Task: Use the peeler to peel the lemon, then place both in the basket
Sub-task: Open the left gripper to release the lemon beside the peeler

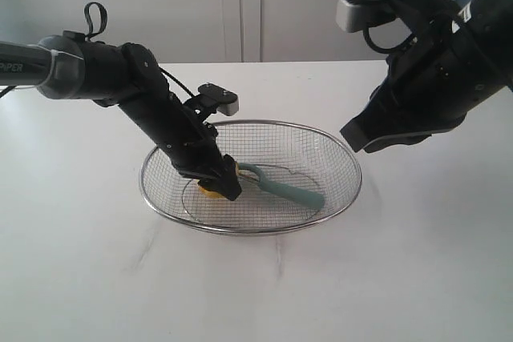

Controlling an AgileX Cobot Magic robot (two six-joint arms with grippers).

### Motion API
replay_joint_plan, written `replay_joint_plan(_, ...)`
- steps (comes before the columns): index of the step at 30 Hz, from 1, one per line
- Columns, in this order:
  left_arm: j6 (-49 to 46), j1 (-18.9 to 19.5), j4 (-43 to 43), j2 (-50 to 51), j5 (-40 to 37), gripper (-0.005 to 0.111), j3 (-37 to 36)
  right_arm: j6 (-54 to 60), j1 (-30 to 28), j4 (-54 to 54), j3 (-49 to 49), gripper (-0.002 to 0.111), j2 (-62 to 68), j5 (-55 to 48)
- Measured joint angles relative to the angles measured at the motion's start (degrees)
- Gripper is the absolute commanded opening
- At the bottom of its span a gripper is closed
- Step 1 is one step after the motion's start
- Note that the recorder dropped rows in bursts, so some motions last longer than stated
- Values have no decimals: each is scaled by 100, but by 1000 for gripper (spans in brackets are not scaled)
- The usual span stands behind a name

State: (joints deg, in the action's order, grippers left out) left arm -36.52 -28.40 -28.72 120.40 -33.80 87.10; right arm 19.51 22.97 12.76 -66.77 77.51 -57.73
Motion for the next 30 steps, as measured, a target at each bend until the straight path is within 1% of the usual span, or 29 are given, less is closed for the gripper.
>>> replay_joint_plan(5,0,0,-24,13,0,0,0,-12,0,0,0,0,0,0)
replay_joint_plan(8,0,0,-24,13,5,10,0,-12,0,0,0,0,0,0)
replay_joint_plan(12,0,0,-24,13,5,36,0,-12,0,0,0,0,0,0)
replay_joint_plan(16,0,0,-34,13,14,64,0,-12,0,0,0,0,0,0)
replay_joint_plan(18,0,0,-34,13,14,73,0,-12,0,0,0,0,0,0)
replay_joint_plan(20,0,0,-36,13,14,75,0,-12,0,0,0,0,0,0)
replay_joint_plan(30,0,0,-132,-174,-23,75,21,-24,0,0,0,0,0,-25)
